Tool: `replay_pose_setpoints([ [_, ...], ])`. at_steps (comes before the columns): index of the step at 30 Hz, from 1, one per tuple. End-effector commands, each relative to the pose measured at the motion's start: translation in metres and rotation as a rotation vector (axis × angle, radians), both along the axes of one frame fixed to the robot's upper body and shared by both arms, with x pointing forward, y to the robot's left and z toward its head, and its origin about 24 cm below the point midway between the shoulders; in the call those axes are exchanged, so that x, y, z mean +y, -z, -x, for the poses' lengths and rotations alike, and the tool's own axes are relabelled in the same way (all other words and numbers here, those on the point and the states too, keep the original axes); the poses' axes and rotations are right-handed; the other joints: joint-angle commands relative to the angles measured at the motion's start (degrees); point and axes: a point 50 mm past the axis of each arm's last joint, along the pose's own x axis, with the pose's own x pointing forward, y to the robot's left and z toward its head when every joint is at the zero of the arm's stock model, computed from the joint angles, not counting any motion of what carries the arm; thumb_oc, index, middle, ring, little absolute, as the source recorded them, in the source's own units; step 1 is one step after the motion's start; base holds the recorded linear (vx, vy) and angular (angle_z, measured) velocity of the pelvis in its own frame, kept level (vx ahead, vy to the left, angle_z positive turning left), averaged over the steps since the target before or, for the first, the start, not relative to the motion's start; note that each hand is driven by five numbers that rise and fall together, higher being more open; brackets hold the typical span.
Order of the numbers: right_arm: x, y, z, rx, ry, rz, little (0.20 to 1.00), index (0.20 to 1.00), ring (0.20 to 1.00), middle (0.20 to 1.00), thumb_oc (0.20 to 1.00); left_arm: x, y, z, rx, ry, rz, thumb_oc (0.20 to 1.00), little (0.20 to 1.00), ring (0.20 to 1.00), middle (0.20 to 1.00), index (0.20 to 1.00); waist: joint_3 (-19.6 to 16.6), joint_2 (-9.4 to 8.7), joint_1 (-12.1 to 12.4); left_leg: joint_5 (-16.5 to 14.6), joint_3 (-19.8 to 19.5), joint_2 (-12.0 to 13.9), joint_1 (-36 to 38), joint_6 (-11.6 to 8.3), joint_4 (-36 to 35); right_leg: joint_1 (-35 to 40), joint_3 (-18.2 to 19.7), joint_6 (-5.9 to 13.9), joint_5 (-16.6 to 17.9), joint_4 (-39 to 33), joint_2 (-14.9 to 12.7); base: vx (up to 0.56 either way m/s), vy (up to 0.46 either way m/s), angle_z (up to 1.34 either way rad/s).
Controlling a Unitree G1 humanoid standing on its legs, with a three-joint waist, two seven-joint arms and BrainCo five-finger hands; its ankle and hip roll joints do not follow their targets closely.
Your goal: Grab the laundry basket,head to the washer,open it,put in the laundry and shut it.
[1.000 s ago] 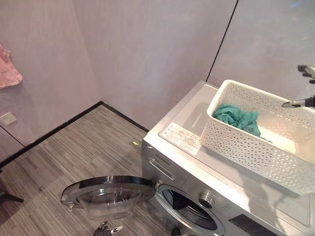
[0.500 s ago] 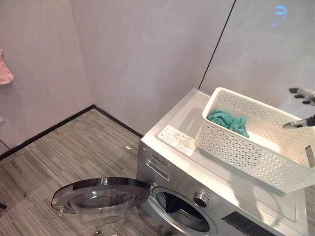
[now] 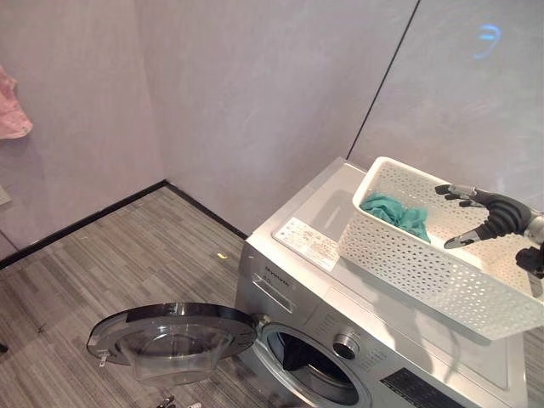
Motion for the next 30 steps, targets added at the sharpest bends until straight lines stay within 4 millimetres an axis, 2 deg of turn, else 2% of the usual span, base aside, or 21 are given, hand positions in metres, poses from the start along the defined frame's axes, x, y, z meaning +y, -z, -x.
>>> replay_pose_setpoints([
  [1,-0.007,-0.038,-0.009,-0.144,0.03,0.055,1.0,1.0,1.0,1.0,1.0,-0.004,-0.004,-0.022,-0.072,0.046,0.007,1.0,1.0,1.0,1.0,1.0,2.6,-0.24,2.3,-5.2,2.2,2.1,1.4,0.98,4.5,-1.2,-0.7,2.77,-4.6,0.6,-4.2,0.01,-0.019,0.05],
  [5,-0.016,-0.031,-0.015,-0.136,0.083,0.054,1.0,1.0,1.0,1.0,1.0,-0.001,-0.003,-0.015,-0.057,0.021,-0.002,1.0,1.0,1.0,1.0,1.0,3.2,-0.07,3.1,-4.4,1.3,2.3,0.4,0.68,3.7,-1.5,-1.4,2.57,-4.9,0.6,-4.1,0.01,-0.036,0.03],
  [11,-0.016,-0.029,-0.022,-0.138,0.099,0.052,1.0,1.0,1.0,1.0,1.0,-0.001,-0.004,-0.017,-0.072,0.014,0.001,1.0,1.0,1.0,1.0,1.0,3.9,0.48,3.5,-3.9,0.6,2.4,-0.7,0.52,3.5,-2.1,-1.9,2.47,-5.2,0.6,-3.9,0.0,-0.03,0.1],
  [13,-0.01,-0.03,-0.033,-0.136,0.086,0.057,1.0,1.0,1.0,1.0,1.0,-0.001,-0.005,-0.022,-0.094,0.004,0.001,1.0,1.0,1.0,1.0,1.0,4.7,0.9,3.8,-3.2,0.0,2.6,-2.2,0.33,3.2,-3.2,-2.4,2.33,-5.3,0.6,-3.9,-0.04,-0.045,0.06],
  [17,0.0,-0.032,-0.039,-0.13,0.05,0.072,1.0,1.0,1.0,1.0,1.0,-0.004,-0.007,-0.028,-0.117,0.006,0.011,1.0,1.0,1.0,1.0,1.0,5.1,0.99,3.9,-2.9,-0.3,2.8,-3.1,0.21,3.4,-3.6,-2.5,2.13,-5.4,0.6,-3.7,0.0,-0.015,0.06],
  [18,0.007,-0.031,-0.043,-0.121,0.019,0.076,1.0,1.0,1.0,1.0,1.0,-0.007,-0.007,-0.03,-0.122,0.02,0.019,1.0,1.0,1.0,1.0,1.0,5.3,0.94,3.9,-2.8,-0.4,2.8,-3.1,0.2,3.5,-3.5,-2.5,1.99,-5.6,0.6,-3.5,0.02,-0.006,0.18],
  [24,0.019,-0.024,-0.044,-0.057,-0.047,0.107,1.0,1.0,1.0,1.0,1.0,-0.011,-0.006,-0.028,-0.117,0.044,0.035,1.0,1.0,1.0,1.0,1.0,5.1,0.44,4.0,-2.8,-0.4,3.2,-2.5,0.17,3.0,-2.7,-2.8,1.85,-6.0,0.6,-3.1,0.02,-0.006,0.02],
  [30,0.028,-0.002,-0.052,0.05,-0.087,0.178,1.0,1.0,1.0,1.0,1.0,-0.005,-0.008,-0.032,-0.126,0.049,0.021,1.0,1.0,1.0,1.0,1.0,5.5,-0.17,4.9,-2.4,-0.7,3.7,-2.7,0.03,2.1,-3.1,-3.3,1.9,-5.9,0.6,-2.8,0.0,-0.011,0.0],
])
